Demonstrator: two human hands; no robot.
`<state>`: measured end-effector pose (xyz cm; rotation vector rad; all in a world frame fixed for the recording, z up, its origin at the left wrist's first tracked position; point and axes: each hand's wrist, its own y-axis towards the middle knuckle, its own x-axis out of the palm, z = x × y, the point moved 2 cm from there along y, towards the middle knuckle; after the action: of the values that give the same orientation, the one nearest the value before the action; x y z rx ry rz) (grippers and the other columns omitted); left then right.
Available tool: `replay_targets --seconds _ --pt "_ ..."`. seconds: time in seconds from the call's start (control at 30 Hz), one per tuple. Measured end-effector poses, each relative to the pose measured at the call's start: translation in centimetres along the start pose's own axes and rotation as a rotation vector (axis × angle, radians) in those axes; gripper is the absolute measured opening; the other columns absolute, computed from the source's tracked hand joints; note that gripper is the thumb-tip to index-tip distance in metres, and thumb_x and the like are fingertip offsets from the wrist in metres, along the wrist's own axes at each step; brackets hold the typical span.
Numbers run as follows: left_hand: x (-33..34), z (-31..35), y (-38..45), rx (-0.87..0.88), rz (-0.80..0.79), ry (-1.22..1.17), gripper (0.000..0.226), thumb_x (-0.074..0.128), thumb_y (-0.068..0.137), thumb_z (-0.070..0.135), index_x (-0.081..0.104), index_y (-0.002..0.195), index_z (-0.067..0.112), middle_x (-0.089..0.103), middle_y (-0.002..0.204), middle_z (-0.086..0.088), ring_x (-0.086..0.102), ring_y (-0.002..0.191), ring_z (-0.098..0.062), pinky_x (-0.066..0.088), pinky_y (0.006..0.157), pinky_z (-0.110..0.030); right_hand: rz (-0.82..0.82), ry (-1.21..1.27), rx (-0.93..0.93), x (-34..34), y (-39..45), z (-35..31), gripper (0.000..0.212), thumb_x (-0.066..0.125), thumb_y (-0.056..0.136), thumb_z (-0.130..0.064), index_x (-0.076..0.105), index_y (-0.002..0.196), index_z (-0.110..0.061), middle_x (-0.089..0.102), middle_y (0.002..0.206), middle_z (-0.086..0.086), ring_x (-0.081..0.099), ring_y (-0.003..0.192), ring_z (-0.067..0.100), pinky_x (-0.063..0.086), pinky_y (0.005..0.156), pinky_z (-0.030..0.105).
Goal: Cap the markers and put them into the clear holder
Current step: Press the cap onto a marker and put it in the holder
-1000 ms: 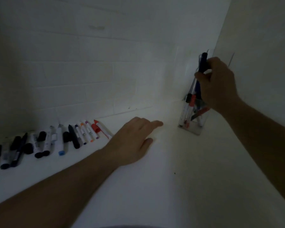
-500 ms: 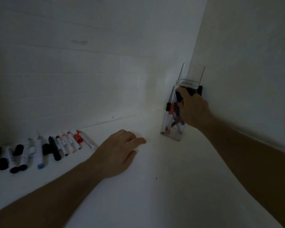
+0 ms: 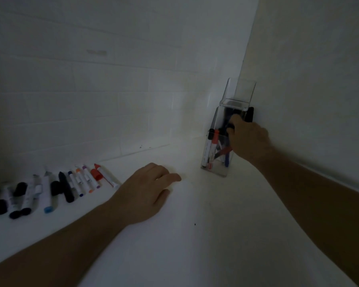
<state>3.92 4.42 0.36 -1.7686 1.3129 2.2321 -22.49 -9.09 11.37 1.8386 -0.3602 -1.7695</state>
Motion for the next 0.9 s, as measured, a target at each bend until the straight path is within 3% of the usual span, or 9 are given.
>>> replay_targets --seconds 0.23,0.3,0.4,0.5,0.63,0.73,0.83,0.9 --pt "0.1 -0.2 -0.1 0.013 0.003 0.01 0.031 0.055 0.094 0.019 0.063 0.123 0.021 0.061 0.106 0.001 0.054 0.095 -0.018 0.047 0.08 -0.036 -0.183 0.025 -0.025 -0.3 -0.6 -0.6 0.022 0.045 0.099 -0.015 0.058 0.114 -0.023 0.062 0.094 0.004 0.055 0.081 0.023 0.048 0.084 0.041" --pt "0.2 -0.3 -0.2 0.019 0.01 0.006 0.029 0.055 0.094 0.019 0.065 0.121 0.02 0.061 0.104 0.001 0.054 0.093 -0.018 0.047 0.079 -0.037 -0.112 0.021 -0.026 -0.1 -0.6 -0.7 0.025 0.047 0.097 -0.014 0.06 0.116 -0.022 0.062 0.097 0.004 0.053 0.084 0.023 0.051 0.085 0.044" --pt "0.2 -0.4 -0.2 0.027 0.011 -0.006 0.028 0.054 0.095 0.019 0.066 0.12 0.021 0.061 0.102 0.001 0.054 0.092 -0.017 0.046 0.078 -0.037 0.153 0.036 -0.04 0.1 -1.3 -1.8 0.027 0.051 0.095 -0.019 0.065 0.118 -0.02 0.059 0.11 0.007 0.052 0.097 0.029 0.05 0.083 0.047" --pt "-0.8 -0.5 0.3 0.039 0.047 -0.016 0.024 0.059 0.09 0.014 0.071 0.111 0.02 0.064 0.1 -0.001 0.056 0.09 -0.019 0.047 0.078 -0.036 0.294 0.176 -0.21 0.8 -3.3 -5.7 0.028 0.053 0.09 -0.018 0.069 0.112 -0.022 0.059 0.107 0.004 0.054 0.097 0.028 0.049 0.078 0.044" --pt "-4.7 -3.3 0.5 -0.164 0.148 0.006 0.019 0.062 0.088 0.013 0.074 0.099 0.023 0.068 0.098 0.0 0.06 0.091 -0.022 0.044 0.083 -0.032 0.043 0.614 -0.421 4.2 -6.3 -13.2 0.031 0.059 0.086 -0.009 0.068 0.115 -0.016 0.06 0.107 0.004 0.051 0.088 0.011 0.048 0.084 0.031" --pt "-7.8 -7.0 -0.6 -0.345 0.137 0.056 0.023 0.061 0.089 0.009 0.074 0.1 0.024 0.069 0.102 0.001 0.06 0.097 -0.022 0.038 0.085 -0.027 -0.123 0.77 -0.54 6.1 -7.7 -18.2 0.035 0.065 0.091 -0.017 0.066 0.126 -0.017 0.063 0.115 0.004 0.043 0.083 -0.004 0.037 0.083 0.013" --pt "-9.4 -10.2 -3.7 -0.549 0.173 0.135 0.03 0.055 0.09 0.003 0.073 0.103 0.023 0.066 0.108 -0.001 0.057 0.105 -0.023 0.04 0.089 -0.029 -0.316 0.769 -0.645 6.9 -8.5 -22.6 0.038 0.059 0.097 -0.033 0.061 0.135 -0.028 0.06 0.121 0.005 0.054 0.097 0.013 0.042 0.089 0.023" --pt "-9.8 -11.4 -5.8 -0.675 0.234 0.196 0.032 0.053 0.089 0.003 0.073 0.102 0.025 0.065 0.109 -0.001 0.056 0.106 -0.027 0.045 0.092 -0.036 -0.34 0.68 -0.717 7.4 -8.6 -24.8 0.035 0.054 0.098 -0.039 0.064 0.131 -0.032 0.06 0.119 0.007 0.057 0.103 0.025 0.042 0.093 0.03"
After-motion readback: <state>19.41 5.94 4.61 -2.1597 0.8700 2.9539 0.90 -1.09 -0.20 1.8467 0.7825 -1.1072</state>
